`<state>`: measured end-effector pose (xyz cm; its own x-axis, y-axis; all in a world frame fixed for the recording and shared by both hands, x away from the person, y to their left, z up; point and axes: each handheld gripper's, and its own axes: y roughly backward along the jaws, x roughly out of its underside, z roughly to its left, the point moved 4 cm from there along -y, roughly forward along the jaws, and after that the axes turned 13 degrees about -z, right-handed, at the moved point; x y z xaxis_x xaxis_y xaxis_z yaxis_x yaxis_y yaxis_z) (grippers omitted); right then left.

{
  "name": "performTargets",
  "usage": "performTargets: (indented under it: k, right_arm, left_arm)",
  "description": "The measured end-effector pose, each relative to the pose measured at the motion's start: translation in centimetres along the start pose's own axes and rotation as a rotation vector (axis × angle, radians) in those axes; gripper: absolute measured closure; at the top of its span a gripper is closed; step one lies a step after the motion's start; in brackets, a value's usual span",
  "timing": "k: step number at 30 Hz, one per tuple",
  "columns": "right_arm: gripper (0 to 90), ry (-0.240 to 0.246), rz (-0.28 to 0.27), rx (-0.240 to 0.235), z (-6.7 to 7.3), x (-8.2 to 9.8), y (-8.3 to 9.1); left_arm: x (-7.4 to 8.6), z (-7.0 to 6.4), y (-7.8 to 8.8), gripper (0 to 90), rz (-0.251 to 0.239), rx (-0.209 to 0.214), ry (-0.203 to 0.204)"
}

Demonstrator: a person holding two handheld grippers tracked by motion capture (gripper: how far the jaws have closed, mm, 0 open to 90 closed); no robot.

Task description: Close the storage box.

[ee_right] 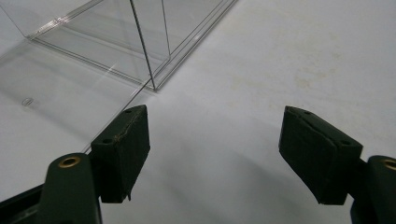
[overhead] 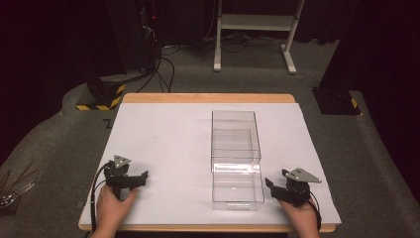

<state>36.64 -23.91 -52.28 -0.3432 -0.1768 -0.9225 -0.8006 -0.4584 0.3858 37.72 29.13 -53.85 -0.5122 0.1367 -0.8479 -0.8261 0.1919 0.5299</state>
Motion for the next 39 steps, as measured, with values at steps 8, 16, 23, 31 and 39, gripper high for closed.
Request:
performTargets:
  k: [8, 16, 23, 31, 39]
  right_arm:
    - [25.0, -0.001, 0.001, -0.006, -0.05, 0.00, -0.04]
    - [25.3, -0.010, 0.013, -0.011, -0.15, 0.02, -0.14]
    - [25.5, -0.018, 0.008, -0.008, -0.11, 0.02, -0.07]
    - [25.6, -0.005, -0.019, -0.014, -0.02, -0.10, 0.18]
    - [25.6, -0.010, -0.026, -0.026, 0.30, -0.18, 0.47]
  left_arm:
    - [0.00, 0.00, 0.00, 0.6, -0.001, 0.000, 0.000]
    - [0.00, 0.00, 0.00, 0.6, -0.001, 0.000, 0.000]
    - [0.00, 0.00, 0.00, 0.6, -0.001, 0.000, 0.000]
    - [0.00, 0.00, 0.00, 0.6, 0.000, 0.000, 0.000]
    - [0.00, 0.00, 0.00, 0.6, 0.000, 0.000, 0.000]
